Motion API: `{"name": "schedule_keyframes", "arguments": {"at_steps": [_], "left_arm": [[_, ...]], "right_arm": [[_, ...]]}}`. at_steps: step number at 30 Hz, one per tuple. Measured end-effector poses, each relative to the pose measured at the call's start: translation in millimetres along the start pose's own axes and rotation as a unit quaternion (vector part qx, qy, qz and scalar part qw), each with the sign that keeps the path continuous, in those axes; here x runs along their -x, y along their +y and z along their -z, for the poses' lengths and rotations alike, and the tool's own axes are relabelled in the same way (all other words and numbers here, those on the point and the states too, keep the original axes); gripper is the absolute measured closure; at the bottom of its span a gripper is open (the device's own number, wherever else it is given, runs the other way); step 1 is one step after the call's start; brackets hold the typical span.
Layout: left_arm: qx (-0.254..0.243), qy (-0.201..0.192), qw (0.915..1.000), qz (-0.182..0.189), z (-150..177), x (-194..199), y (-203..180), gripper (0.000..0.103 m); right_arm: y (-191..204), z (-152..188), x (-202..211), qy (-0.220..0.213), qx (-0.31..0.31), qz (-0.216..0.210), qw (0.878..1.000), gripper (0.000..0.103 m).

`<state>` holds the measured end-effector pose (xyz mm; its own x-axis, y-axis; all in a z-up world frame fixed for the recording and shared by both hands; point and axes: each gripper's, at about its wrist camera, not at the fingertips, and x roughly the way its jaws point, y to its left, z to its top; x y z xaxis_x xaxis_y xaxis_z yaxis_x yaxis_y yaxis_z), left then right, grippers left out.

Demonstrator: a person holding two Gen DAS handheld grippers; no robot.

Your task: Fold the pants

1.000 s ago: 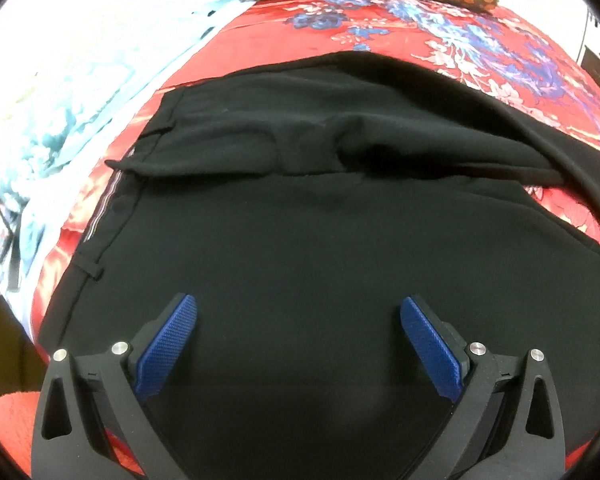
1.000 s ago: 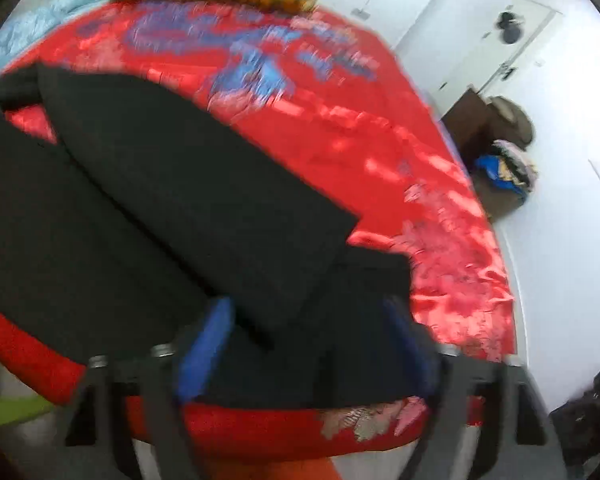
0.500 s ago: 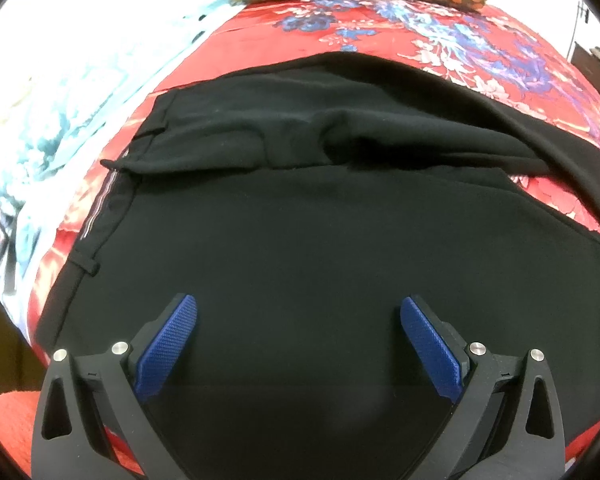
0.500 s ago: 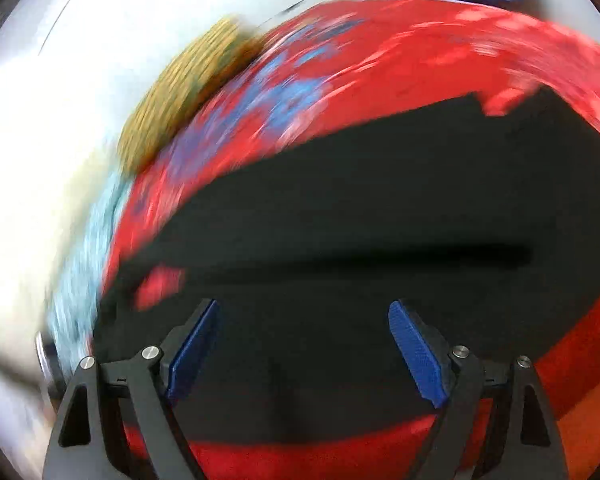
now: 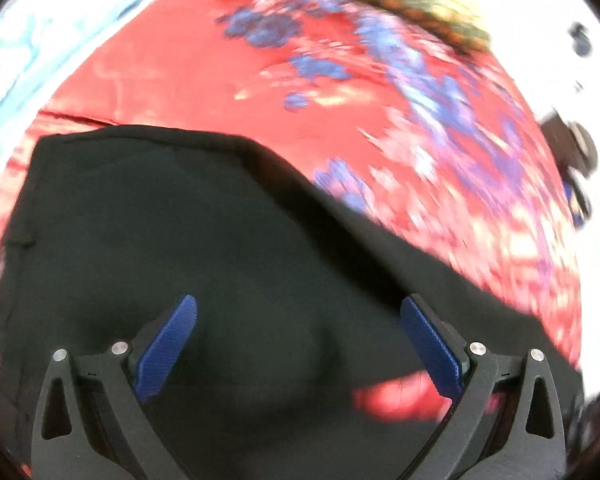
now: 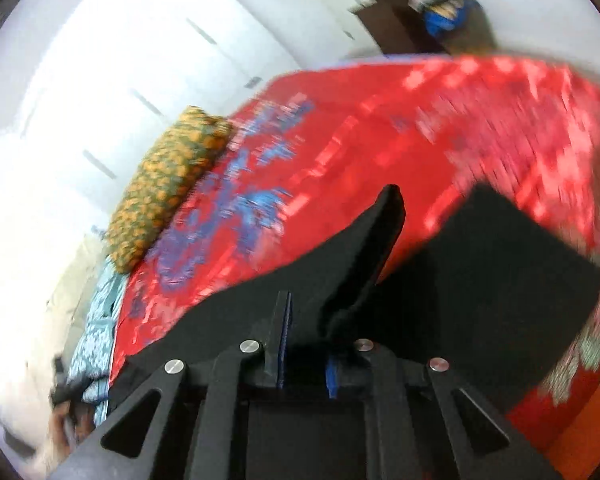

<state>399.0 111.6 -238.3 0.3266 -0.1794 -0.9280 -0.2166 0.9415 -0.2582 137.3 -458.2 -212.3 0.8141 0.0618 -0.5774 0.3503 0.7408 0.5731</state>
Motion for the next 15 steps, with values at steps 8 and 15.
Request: {"name": "schedule_keyframes", "arguments": {"at_steps": [8, 15], "left_arm": [[0.095, 0.026, 0.995, -0.016, -46.7, -57.1, 15.8, 0.009], [0.132, 0.02, 0.9901, 0.043, -44.6, -51.5, 33.3, 0.099]], "right_arm": [[23.6, -5.2, 33.0, -0.014, 0.029, -0.058, 0.998, 0.089], [37.5, -13.6, 55.2, -0.022, 0.057, -0.098, 0.993, 0.089]]}}
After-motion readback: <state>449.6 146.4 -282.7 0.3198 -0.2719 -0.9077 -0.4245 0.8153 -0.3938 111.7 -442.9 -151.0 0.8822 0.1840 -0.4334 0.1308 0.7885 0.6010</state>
